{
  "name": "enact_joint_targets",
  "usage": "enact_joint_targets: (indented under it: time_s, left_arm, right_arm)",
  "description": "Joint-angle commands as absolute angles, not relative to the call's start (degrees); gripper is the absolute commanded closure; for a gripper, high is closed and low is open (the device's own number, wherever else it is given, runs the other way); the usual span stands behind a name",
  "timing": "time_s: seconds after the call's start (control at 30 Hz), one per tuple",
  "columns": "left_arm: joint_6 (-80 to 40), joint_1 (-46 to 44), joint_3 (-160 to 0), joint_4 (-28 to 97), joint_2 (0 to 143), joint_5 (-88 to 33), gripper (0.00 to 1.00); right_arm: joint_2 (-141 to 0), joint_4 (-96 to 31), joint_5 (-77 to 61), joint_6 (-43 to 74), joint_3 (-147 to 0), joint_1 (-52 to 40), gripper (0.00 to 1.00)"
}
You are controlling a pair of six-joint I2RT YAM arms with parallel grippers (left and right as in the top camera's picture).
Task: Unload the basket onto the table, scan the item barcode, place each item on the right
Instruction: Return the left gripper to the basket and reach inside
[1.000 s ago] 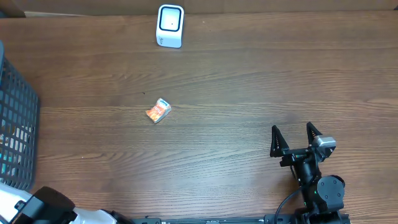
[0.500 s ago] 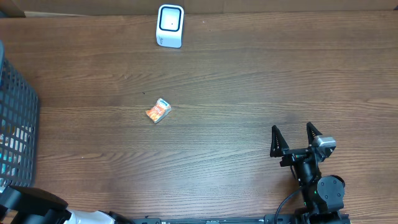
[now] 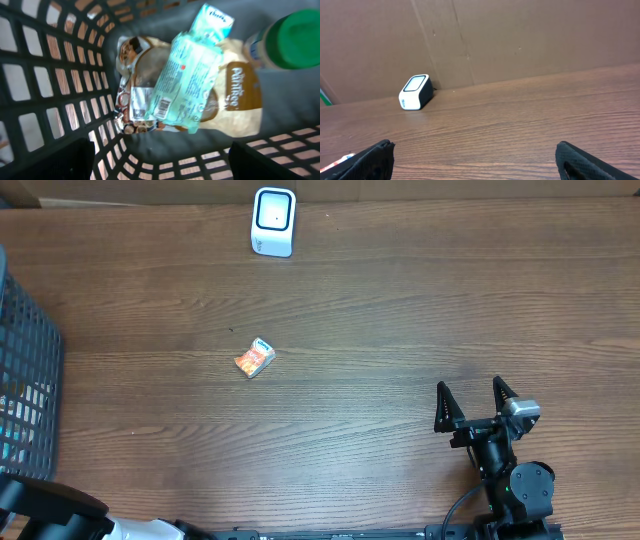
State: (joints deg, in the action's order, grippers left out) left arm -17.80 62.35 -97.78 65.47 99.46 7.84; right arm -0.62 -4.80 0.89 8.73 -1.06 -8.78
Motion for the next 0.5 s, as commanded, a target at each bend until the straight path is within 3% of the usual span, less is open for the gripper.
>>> enact_joint_targets:
  time_s: [0.0,0.27,0.47]
  left_arm:
    - [-16.3,62.8,-95.1,64.3,99.7,10.0,0.13]
    - [-16.1,63.1,-91.3,61.5,99.7,11.1,0.12]
    - [-12.3,63.1,-85.6,54.0,99.7,10.8,0.03]
  right_arm:
    - [-0.2,-4.6,1.2,8.5,-0.4,-9.0,0.0]
    - [-0.2,-4.6,1.2,8.5,-0.4,-9.0,0.0]
    - [-0.2,-4.6,1.2,8.5,-0.4,-9.0,0.0]
